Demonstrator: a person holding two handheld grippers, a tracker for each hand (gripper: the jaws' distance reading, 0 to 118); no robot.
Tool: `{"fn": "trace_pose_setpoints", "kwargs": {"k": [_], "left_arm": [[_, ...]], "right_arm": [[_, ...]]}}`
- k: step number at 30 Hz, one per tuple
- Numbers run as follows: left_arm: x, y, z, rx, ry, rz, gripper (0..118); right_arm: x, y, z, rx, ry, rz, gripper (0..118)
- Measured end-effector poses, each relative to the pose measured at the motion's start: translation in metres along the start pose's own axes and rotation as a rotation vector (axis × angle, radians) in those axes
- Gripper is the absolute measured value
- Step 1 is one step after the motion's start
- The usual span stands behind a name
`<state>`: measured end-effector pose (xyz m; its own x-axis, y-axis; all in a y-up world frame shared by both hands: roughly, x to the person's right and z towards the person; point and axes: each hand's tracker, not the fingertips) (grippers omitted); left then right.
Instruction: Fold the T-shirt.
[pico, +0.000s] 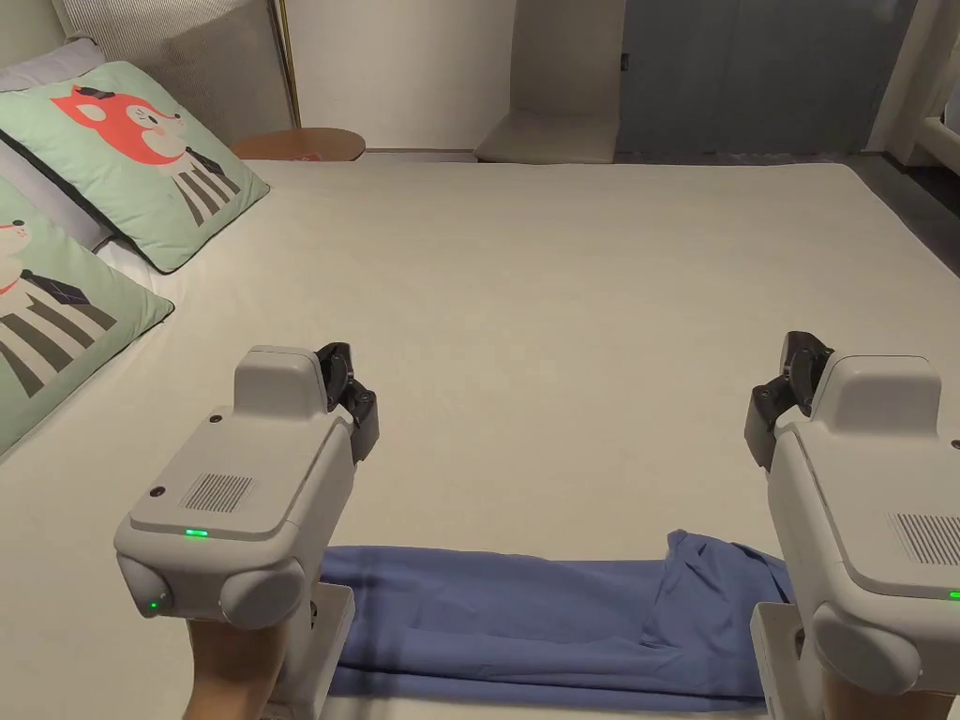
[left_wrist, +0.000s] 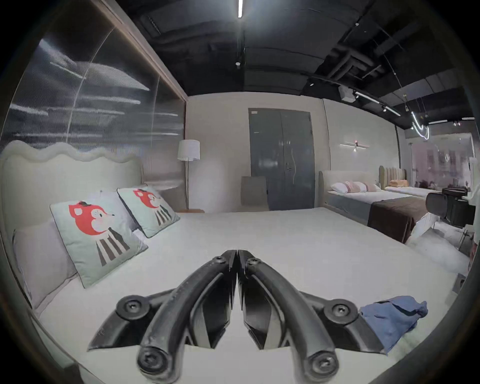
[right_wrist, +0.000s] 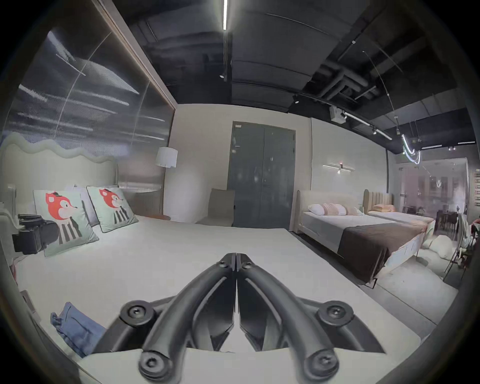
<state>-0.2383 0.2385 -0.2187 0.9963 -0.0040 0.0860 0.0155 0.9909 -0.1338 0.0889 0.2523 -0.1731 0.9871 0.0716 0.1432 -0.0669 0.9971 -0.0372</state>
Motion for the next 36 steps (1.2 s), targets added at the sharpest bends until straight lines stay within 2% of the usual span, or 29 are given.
{"fn": "trace_pose_setpoints", "kwargs": {"k": [3, 8, 10, 13, 18, 19, 22, 23, 24, 29, 31, 32, 34, 36], "left_arm": [[-0.025, -0.003, -0.009, -0.092, -0.040, 0.097, 0], [-0.094, -0.020, -0.028, -0.309, -0.214, 0.431, 0], [-0.116, -0.031, -0.031, -0.378, -0.261, 0.525, 0], [-0.144, -0.052, -0.034, -0.506, -0.344, 0.618, 0], [-0.188, -0.098, -0.039, -0.657, -0.367, 0.725, 2], [-0.199, -0.109, -0.039, -0.685, -0.379, 0.750, 17], [-0.214, -0.133, -0.040, -0.735, -0.359, 0.813, 81], [-0.202, -0.132, -0.032, -0.741, -0.350, 0.804, 93], [-0.203, -0.137, -0.033, -0.755, -0.345, 0.801, 98], [-0.218, -0.165, -0.045, -0.821, -0.324, 0.788, 99], [-0.198, -0.153, -0.038, -0.828, -0.321, 0.790, 96], [-0.195, -0.155, -0.038, -0.829, -0.333, 0.799, 90], [-0.186, -0.158, -0.040, -0.834, -0.355, 0.816, 69], [-0.183, -0.163, -0.047, -0.844, -0.355, 0.801, 61]], "right_arm": [[0.000, -0.002, -0.003, -0.004, 0.005, 0.003, 1], [-0.001, -0.007, -0.009, -0.029, 0.013, 0.006, 1], [0.000, -0.010, -0.013, -0.043, 0.018, 0.000, 1], [0.000, -0.016, -0.016, -0.064, 0.015, -0.001, 1], [0.000, -0.022, -0.018, -0.093, 0.013, 0.007, 1], [0.000, -0.023, -0.018, -0.098, 0.010, 0.009, 1], [0.001, -0.023, -0.017, -0.117, 0.005, 0.015, 1], [0.001, -0.024, -0.017, -0.121, 0.006, 0.015, 1], [-0.001, -0.025, -0.017, -0.128, 0.008, 0.016, 1], [-0.003, -0.031, -0.019, -0.157, 0.015, 0.033, 1], [-0.004, -0.034, -0.019, -0.161, 0.014, 0.039, 1], [-0.004, -0.035, -0.021, -0.164, 0.013, 0.043, 1], [-0.005, -0.037, -0.021, -0.167, 0.012, 0.047, 1], [-0.005, -0.038, -0.021, -0.170, 0.012, 0.050, 1]]}}
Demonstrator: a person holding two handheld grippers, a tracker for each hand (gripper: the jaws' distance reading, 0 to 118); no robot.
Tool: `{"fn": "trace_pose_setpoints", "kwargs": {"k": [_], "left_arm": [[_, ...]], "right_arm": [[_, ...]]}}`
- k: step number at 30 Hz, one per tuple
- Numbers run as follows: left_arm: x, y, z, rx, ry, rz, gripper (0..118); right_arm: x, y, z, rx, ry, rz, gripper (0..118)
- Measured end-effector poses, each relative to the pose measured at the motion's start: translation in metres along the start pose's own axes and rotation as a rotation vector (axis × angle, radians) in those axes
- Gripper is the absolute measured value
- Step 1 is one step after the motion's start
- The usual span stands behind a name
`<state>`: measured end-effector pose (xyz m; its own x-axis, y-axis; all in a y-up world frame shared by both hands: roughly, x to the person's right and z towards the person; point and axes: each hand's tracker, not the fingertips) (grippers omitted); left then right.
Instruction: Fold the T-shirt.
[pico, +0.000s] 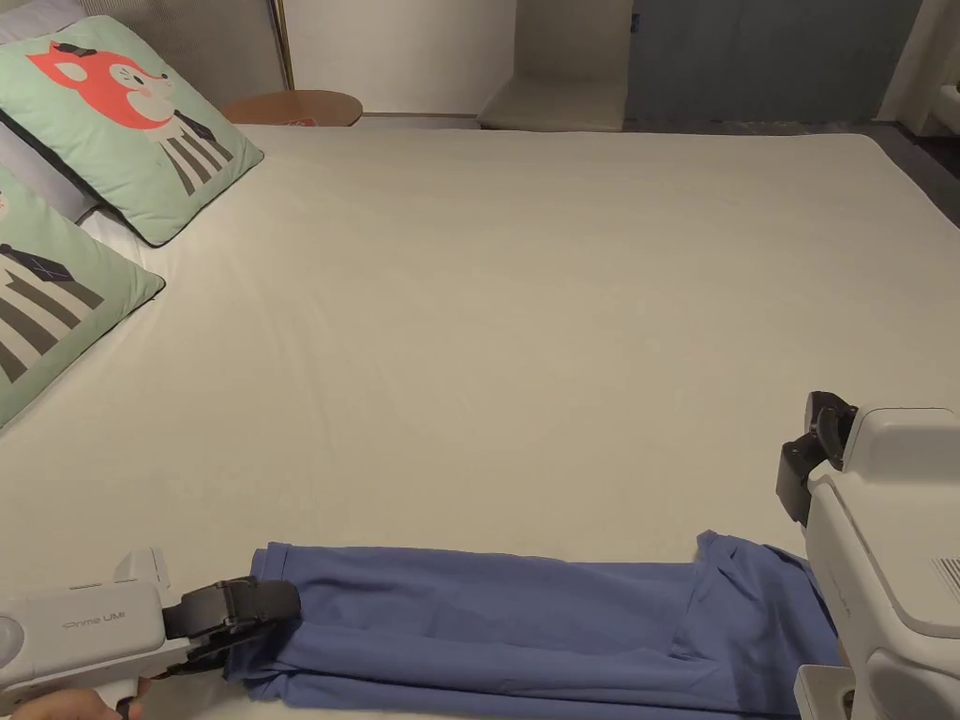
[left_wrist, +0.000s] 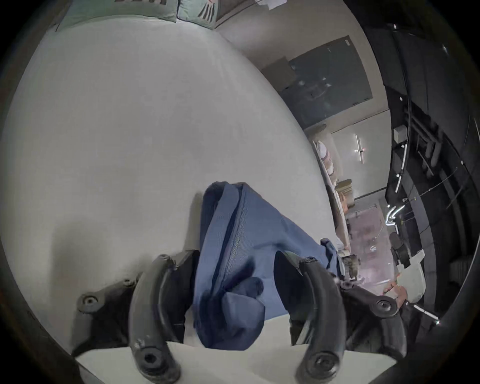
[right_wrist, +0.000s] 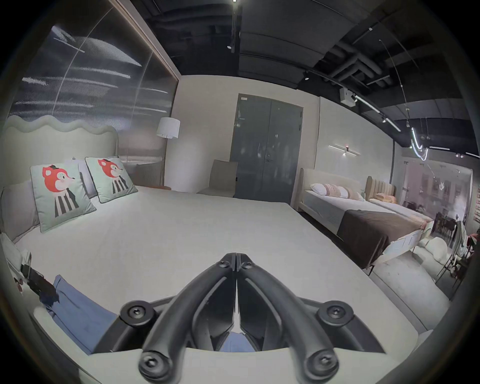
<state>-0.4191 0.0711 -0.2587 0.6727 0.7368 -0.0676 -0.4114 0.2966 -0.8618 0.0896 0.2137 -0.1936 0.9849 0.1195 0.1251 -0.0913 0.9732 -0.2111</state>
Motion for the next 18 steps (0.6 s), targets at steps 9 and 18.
{"fn": "trace_pose_setpoints", "kwargs": {"k": [9, 18], "left_arm": [[-0.002, 0.000, -0.014, 0.016, 0.049, -0.083, 7], [0.015, 0.008, 0.052, 0.107, 0.134, -0.191, 5]], "right_arm": [[0.004, 0.001, 0.004, 0.005, 0.001, -0.015, 1], [0.005, 0.006, 0.007, 0.022, 0.013, -0.026, 1]]}}
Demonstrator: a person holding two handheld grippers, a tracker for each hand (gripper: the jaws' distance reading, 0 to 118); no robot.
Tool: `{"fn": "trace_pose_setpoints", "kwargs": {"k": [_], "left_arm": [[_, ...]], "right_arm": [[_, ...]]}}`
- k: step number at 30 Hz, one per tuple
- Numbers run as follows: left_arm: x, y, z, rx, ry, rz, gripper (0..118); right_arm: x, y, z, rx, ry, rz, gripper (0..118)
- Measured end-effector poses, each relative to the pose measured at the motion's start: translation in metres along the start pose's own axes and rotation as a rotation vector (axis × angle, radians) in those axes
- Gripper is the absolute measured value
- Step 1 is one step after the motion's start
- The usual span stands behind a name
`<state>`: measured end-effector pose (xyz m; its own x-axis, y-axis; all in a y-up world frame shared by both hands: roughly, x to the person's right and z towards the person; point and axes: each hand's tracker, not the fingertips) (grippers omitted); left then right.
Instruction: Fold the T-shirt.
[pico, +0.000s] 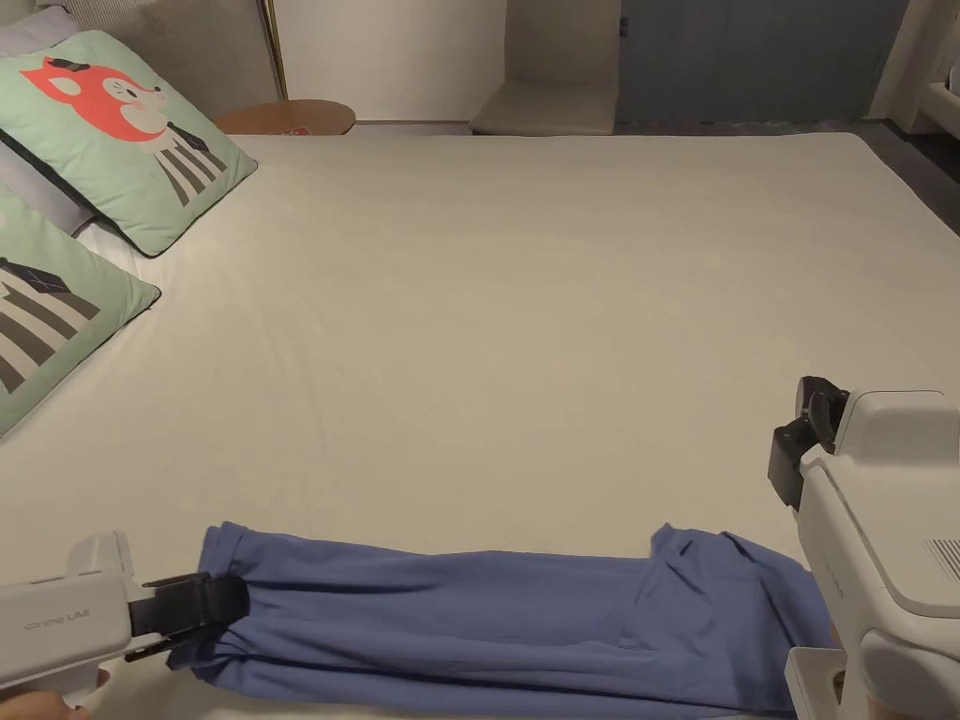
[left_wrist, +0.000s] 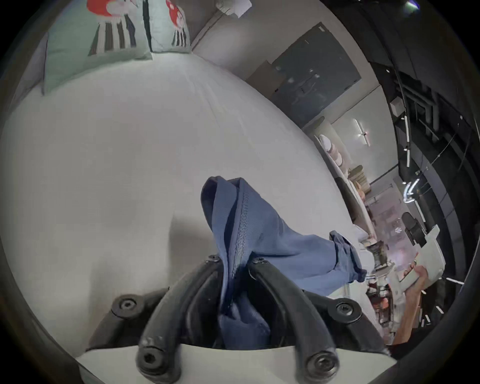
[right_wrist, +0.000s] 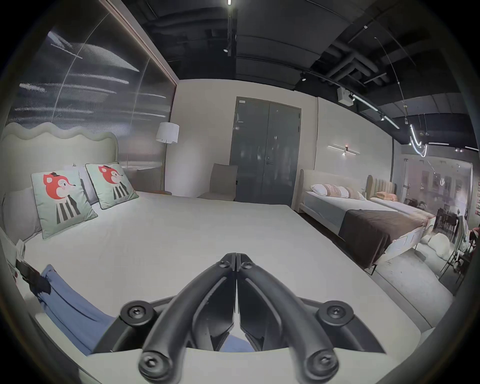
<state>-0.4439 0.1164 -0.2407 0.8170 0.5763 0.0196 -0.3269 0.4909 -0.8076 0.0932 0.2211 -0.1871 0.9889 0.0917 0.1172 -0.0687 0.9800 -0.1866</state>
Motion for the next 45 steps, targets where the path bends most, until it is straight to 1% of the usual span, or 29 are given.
{"fn": "trace_pose_setpoints", "kwargs": {"k": [5, 7, 8, 9, 12, 13, 15, 20, 23, 27, 29, 30, 31, 32, 33, 34, 35, 36, 37, 40, 43, 44, 45], "left_arm": [[-0.006, 0.010, 0.027, 0.023, 0.133, -0.027, 5], [0.006, 0.011, 0.025, 0.011, 0.175, -0.041, 5], [0.014, 0.010, 0.022, 0.009, 0.171, -0.043, 5], [0.030, 0.006, 0.016, 0.002, 0.188, -0.063, 5], [0.070, -0.001, -0.003, -0.037, 0.173, -0.132, 5], [0.069, 0.002, -0.016, -0.039, 0.155, -0.151, 5], [0.095, -0.003, -0.033, -0.076, 0.118, -0.146, 5], [0.155, -0.024, -0.074, -0.147, 0.024, -0.224, 5], [0.183, -0.039, -0.096, -0.191, -0.033, -0.241, 5], [0.199, -0.053, -0.130, -0.227, 0.016, -0.272, 5], [0.201, -0.059, -0.142, -0.241, 0.057, -0.278, 8], [0.202, -0.061, -0.146, -0.244, 0.059, -0.285, 14], [0.203, -0.062, -0.147, -0.247, 0.064, -0.289, 38], [0.202, -0.062, -0.146, -0.245, 0.054, -0.292, 38], [0.209, -0.067, -0.137, -0.238, 0.021, -0.295, 46], [0.209, -0.067, -0.135, -0.228, -0.008, -0.277, 63], [0.209, -0.066, -0.132, -0.228, -0.019, -0.266, 86], [0.210, -0.065, -0.128, -0.217, -0.035, -0.255, 102], [0.209, -0.064, -0.121, -0.169, -0.058, -0.238, 107], [0.206, -0.056, -0.101, -0.046, -0.068, -0.253, 106], [0.198, -0.055, -0.072, 0.167, -0.028, -0.316, 106], [0.195, -0.055, -0.065, 0.221, 0.000, -0.328, 105], [0.189, -0.055, -0.058, 0.268, 0.042, -0.338, 99]], "right_arm": [[0.001, -0.004, -0.001, 0.002, 0.012, -0.009, 1], [0.000, -0.003, 0.002, -0.001, 0.015, -0.014, 1], [0.001, -0.003, 0.003, -0.001, 0.016, -0.017, 1], [0.001, -0.004, 0.004, -0.002, 0.017, -0.019, 1], [0.003, -0.004, 0.006, -0.004, 0.020, -0.020, 1], [0.004, -0.004, 0.006, -0.004, 0.022, -0.019, 1], [0.006, -0.003, 0.008, -0.001, 0.018, -0.017, 1], [0.016, -0.003, 0.010, 0.008, 0.004, -0.022, 1], [0.021, -0.001, 0.015, 0.010, -0.006, -0.023, 1], [0.027, -0.003, 0.017, 0.015, -0.026, -0.012, 1], [0.030, -0.003, 0.018, 0.016, -0.029, -0.011, 1], [0.030, -0.002, 0.020, 0.017, -0.029, -0.011, 1], [0.031, -0.002, 0.020, 0.016, -0.033, -0.011, 1], [0.032, -0.002, 0.020, 0.015, -0.035, -0.012, 1], [0.033, -0.003, 0.019, 0.013, -0.038, -0.015, 1], [0.035, -0.005, 0.019, 0.013, -0.040, -0.018, 1], [0.035, -0.005, 0.018, 0.012, -0.039, -0.022, 1], [0.035, -0.006, 0.018, 0.011, -0.040, -0.022, 1], [0.035, -0.006, 0.017, 0.009, -0.040, -0.021, 1], [0.033, -0.005, 0.017, 0.005, -0.030, -0.022, 1], [0.031, -0.005, 0.018, 0.005, -0.019, -0.021, 1], [0.031, -0.005, 0.018, 0.004, -0.015, -0.022, 1], [0.030, -0.005, 0.018, 0.003, -0.012, -0.024, 1]]}}
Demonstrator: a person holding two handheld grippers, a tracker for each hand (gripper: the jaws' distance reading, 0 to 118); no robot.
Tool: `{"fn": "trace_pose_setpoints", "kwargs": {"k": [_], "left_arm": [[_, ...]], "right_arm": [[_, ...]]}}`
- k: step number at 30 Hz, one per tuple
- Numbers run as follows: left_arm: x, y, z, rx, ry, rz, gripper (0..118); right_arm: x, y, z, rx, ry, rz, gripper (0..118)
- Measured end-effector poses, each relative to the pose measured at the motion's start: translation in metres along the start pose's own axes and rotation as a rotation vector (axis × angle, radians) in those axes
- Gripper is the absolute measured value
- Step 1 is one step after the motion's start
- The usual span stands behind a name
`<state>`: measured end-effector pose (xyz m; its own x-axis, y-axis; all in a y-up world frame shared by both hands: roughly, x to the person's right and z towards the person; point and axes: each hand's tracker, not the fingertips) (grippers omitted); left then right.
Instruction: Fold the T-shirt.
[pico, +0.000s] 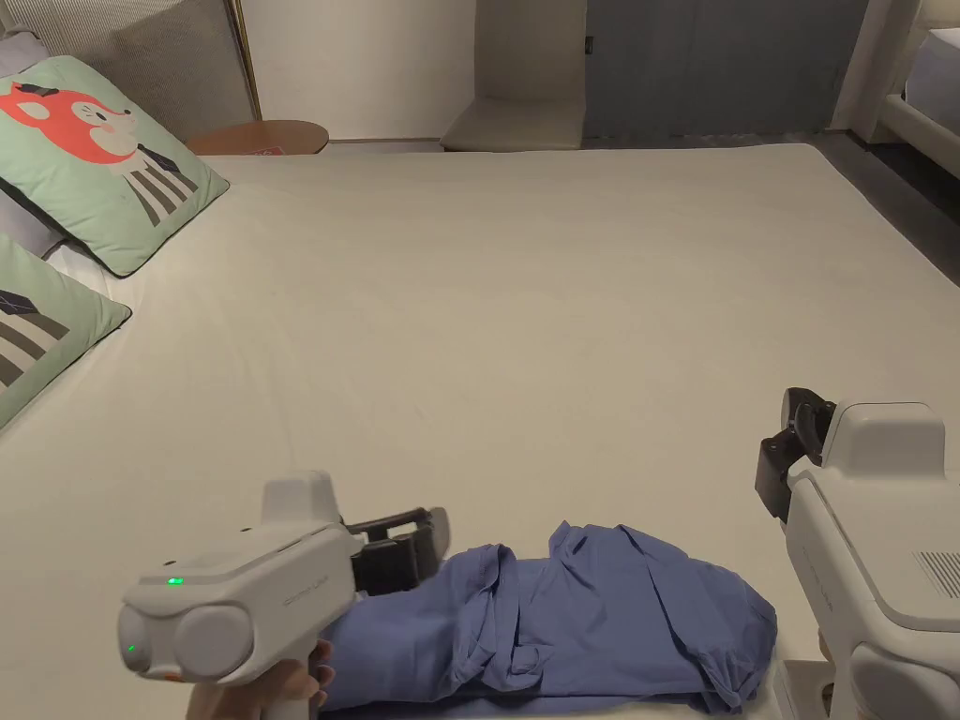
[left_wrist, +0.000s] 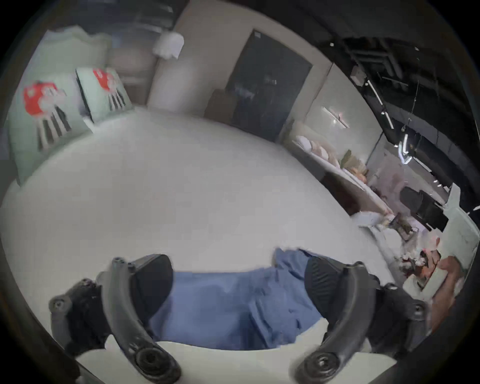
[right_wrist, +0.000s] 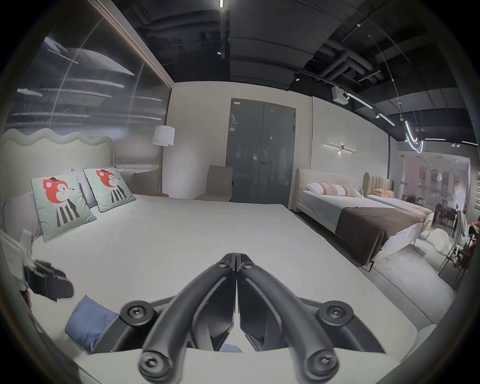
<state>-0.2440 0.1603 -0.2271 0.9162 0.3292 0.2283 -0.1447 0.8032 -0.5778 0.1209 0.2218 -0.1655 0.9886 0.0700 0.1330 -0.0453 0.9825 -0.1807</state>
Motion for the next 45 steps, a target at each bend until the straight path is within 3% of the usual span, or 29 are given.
{"fn": "trace_pose_setpoints", "kwargs": {"k": [2, 3, 4, 10, 19, 27, 32, 36, 45], "left_arm": [[-0.006, -0.002, 0.009, 0.072, 0.083, -0.036, 49], [-0.009, -0.004, 0.010, 0.086, 0.129, -0.054, 18], [-0.009, -0.006, 0.011, 0.088, 0.164, -0.053, 1], [-0.016, -0.039, -0.005, 0.027, 0.212, -0.106, 0], [0.031, -0.095, -0.056, -0.154, 0.223, -0.211, 0], [0.071, -0.112, -0.078, -0.154, 0.190, -0.243, 0], [0.090, -0.113, -0.083, -0.170, 0.051, -0.172, 0], [0.102, -0.113, -0.084, -0.164, 0.071, -0.216, 0], [0.037, -0.036, -0.023, -0.104, -0.096, -0.009, 0]], "right_arm": [[-0.005, 0.001, 0.002, -0.001, 0.004, 0.002, 1], [-0.006, 0.001, 0.003, 0.000, 0.004, 0.003, 1], [-0.007, 0.001, 0.003, 0.000, 0.004, 0.004, 1], [-0.007, 0.001, 0.002, -0.013, 0.010, 0.002, 1], [0.005, 0.001, 0.004, -0.012, -0.005, -0.002, 1], [0.019, -0.003, 0.007, -0.017, -0.031, -0.011, 1], [0.028, -0.005, 0.008, -0.018, -0.045, -0.013, 1], [0.029, -0.003, 0.014, -0.016, -0.055, -0.017, 1], [0.022, 0.000, 0.013, 0.003, -0.036, -0.013, 1]]}}
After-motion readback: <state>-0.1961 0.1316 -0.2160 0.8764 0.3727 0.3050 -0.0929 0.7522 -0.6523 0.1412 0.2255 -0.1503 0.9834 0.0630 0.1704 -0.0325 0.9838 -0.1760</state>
